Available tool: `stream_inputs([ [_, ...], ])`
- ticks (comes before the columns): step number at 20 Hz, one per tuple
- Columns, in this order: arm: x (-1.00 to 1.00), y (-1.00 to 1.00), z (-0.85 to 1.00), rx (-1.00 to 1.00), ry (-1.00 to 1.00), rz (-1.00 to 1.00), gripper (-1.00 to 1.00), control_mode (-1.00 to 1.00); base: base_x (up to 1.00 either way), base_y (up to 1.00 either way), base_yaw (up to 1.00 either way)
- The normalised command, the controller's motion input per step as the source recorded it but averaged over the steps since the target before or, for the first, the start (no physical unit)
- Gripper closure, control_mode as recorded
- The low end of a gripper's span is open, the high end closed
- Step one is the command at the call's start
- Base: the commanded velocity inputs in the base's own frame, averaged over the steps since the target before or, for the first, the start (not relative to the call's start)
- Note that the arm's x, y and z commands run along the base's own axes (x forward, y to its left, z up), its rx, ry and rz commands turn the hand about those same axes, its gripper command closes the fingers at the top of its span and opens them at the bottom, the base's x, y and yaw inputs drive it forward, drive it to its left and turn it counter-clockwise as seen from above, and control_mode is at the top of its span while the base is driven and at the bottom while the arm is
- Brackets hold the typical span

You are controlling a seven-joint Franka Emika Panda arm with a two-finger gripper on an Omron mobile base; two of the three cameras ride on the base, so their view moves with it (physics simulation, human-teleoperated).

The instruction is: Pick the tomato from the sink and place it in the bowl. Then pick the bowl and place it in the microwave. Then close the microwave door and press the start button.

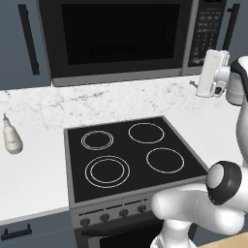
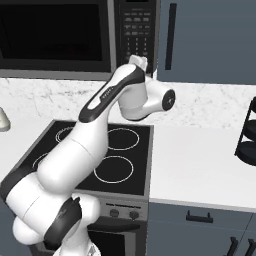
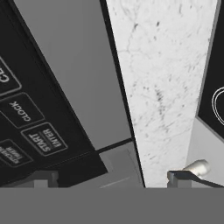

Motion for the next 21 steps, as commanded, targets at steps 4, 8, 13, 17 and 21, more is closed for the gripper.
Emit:
stream_inputs([
  [4, 0.33, 0.0, 0.0, 0.0, 0.0, 0.0, -1.0, -1.0, 0.0, 0.0, 0.0],
  [8, 0.33, 0.0, -0.01, 0.0, 0.0, 0.0, -1.0, -1.0, 0.0, 0.0, 0.0],
  [13, 0.33, 0.0, -0.13, 0.0, 0.0, 0.0, -1.0, -1.0, 0.0, 0.0, 0.0],
  [17, 0.29, -0.01, -0.22, 0.0, 0.0, 0.0, -1.0, -1.0, 0.0, 0.0, 0.0],
  [21, -0.21, 0.03, -0.27, 0.0, 0.0, 0.0, -1.0, -1.0, 0.0, 0.0, 0.0],
])
